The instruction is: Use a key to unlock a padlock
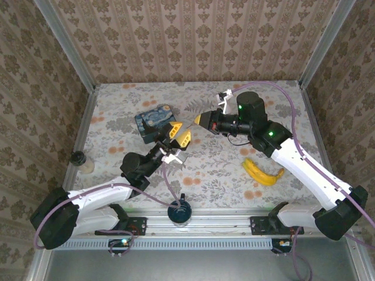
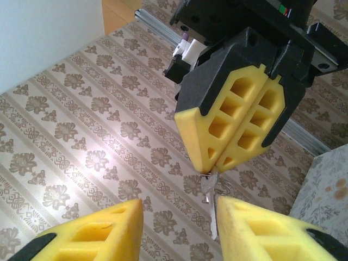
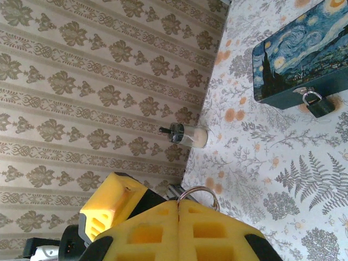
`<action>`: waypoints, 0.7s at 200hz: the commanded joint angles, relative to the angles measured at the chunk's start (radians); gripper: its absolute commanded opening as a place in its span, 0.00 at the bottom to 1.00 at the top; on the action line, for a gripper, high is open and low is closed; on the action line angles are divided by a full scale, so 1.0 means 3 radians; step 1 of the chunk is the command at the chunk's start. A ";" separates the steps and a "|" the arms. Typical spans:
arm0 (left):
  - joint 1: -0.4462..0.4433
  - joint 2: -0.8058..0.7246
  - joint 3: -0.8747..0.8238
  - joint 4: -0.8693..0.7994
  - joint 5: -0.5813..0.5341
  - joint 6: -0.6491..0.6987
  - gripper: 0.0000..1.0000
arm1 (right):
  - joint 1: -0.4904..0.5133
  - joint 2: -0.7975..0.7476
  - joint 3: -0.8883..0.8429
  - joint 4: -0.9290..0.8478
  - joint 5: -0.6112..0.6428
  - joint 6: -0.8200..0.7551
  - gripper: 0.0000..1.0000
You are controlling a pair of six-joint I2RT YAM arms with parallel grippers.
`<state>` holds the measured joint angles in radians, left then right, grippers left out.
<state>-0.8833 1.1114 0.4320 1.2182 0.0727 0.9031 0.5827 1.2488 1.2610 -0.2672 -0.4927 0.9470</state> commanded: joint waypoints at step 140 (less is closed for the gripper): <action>0.0068 -0.0069 0.0242 -0.0449 0.0004 0.0119 0.13 | 0.0088 0.0029 0.0108 0.0001 0.0041 0.0048 0.00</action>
<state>-0.8688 1.0977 0.4751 1.0756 0.0738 0.9417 0.6018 1.2522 1.2613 -0.2657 -0.4923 0.9478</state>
